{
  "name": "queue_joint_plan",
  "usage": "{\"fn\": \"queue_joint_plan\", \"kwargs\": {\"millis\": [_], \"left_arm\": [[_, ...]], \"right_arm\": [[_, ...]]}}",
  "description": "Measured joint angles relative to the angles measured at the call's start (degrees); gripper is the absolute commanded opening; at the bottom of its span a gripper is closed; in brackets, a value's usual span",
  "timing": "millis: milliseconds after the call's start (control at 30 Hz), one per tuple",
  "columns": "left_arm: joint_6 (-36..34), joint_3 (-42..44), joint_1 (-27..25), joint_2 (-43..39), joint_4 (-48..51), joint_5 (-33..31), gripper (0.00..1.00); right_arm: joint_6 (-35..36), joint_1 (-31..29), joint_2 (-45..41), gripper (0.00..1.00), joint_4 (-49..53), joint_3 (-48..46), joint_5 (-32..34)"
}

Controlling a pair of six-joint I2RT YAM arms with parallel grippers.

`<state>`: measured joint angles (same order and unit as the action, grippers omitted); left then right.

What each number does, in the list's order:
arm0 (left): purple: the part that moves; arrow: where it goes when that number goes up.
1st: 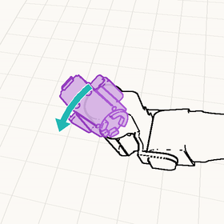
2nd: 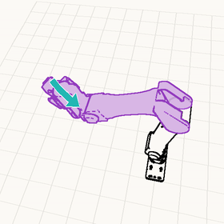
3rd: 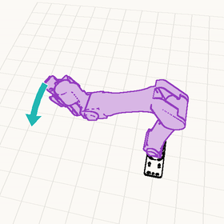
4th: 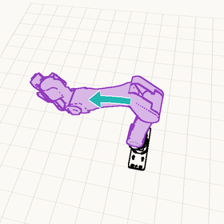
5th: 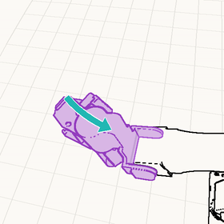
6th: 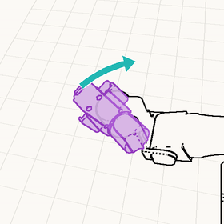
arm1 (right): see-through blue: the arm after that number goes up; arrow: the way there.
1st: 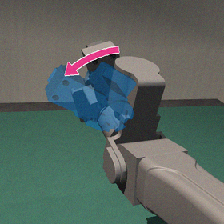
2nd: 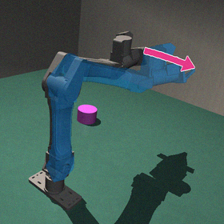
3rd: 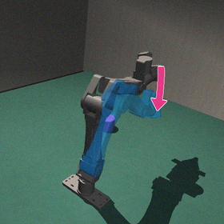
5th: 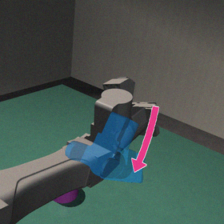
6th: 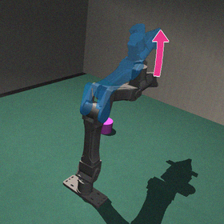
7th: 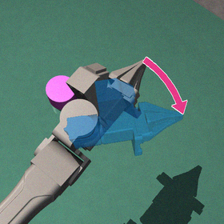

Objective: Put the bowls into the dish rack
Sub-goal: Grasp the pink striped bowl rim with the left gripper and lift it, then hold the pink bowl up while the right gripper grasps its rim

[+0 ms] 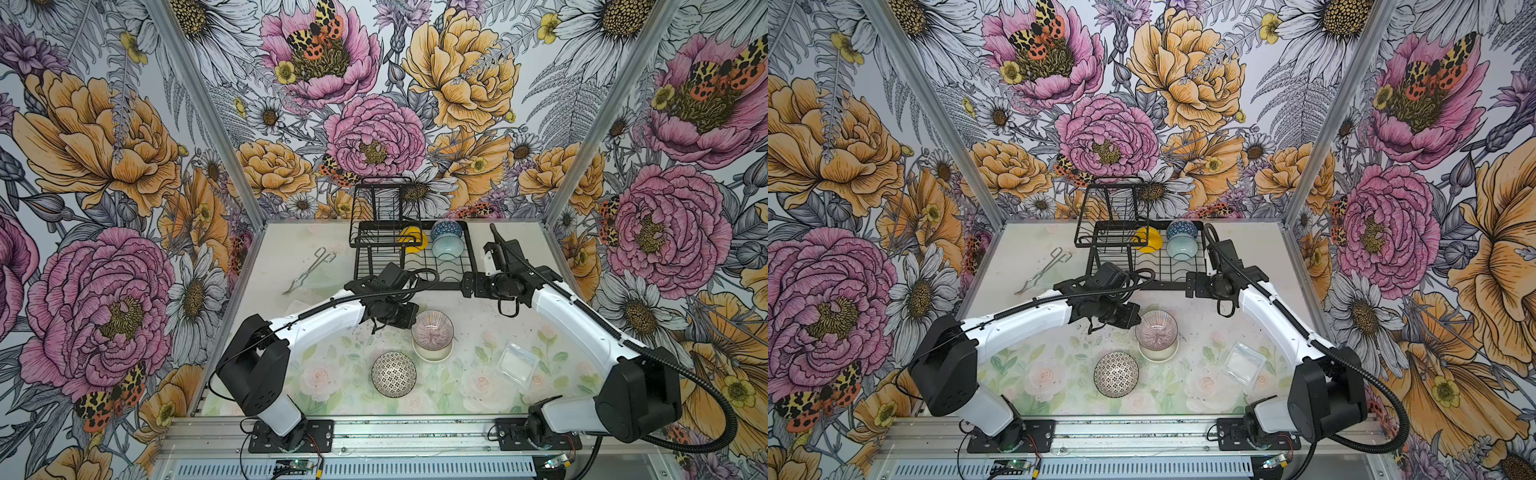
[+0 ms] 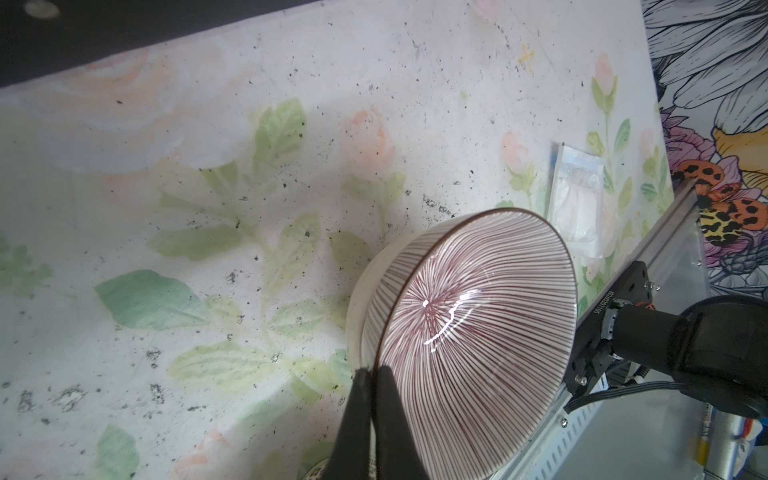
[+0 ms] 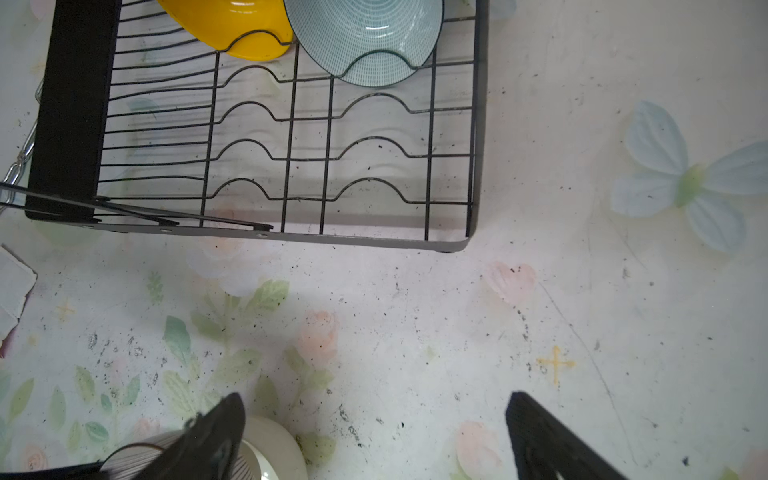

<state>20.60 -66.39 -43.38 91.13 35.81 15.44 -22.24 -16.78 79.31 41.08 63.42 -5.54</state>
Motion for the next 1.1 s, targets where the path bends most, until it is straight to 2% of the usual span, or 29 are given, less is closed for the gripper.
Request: {"fn": "queue_joint_plan", "kwargs": {"millis": [300,800,1100], "left_arm": [[0.0,-2.25,2.01,-3.5,0.48,-0.55,0.0],[-0.17,-4.17,3.54,-4.33,0.81,-3.85,0.0],[-0.17,-5.68,3.91,-4.33,1.03,-4.76,0.0]], "right_arm": [[0.68,0.0,-0.94,0.99,0.0,0.0,-2.75],[0.83,-0.09,-4.79,0.99,-0.07,0.17,-8.85],[1.4,-3.15,-4.52,0.95,-0.04,1.81,-11.06]]}}
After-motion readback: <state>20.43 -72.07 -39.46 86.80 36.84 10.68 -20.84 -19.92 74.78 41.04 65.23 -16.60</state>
